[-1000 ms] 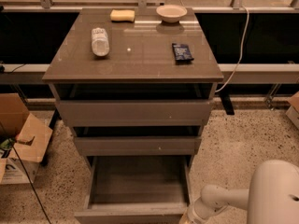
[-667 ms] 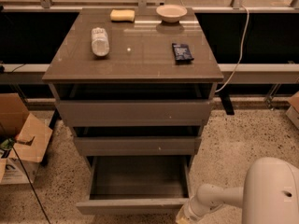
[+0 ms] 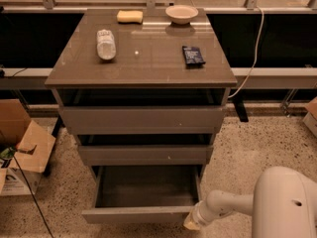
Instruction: Close bottom drawer
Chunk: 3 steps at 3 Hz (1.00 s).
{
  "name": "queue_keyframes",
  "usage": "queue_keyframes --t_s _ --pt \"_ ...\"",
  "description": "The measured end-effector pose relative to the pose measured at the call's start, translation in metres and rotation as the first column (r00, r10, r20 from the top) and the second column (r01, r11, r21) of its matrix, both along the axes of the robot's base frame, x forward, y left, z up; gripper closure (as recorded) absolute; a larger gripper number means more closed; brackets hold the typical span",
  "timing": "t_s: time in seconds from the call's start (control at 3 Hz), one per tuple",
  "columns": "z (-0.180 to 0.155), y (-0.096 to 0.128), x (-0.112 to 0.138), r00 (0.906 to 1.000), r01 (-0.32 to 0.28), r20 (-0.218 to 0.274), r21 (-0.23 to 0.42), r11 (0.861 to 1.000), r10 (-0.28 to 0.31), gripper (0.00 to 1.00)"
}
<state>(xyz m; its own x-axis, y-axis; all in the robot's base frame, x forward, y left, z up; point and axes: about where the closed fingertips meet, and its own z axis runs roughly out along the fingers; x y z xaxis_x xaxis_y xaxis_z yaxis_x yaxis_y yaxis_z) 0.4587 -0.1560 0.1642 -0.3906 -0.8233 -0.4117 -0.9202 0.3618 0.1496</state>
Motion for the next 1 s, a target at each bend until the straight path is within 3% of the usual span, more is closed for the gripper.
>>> queue_keyframes --t_s 0.33,1.0 --pt "-0.0005 0.0018 0.0188 0.9990 0.012 0.044 0.002 1.000 -0.012 1.00" --pt "-0.0016 0.0030 0.0222 0.9976 0.030 0.062 0.011 0.999 -0.031 1.00"
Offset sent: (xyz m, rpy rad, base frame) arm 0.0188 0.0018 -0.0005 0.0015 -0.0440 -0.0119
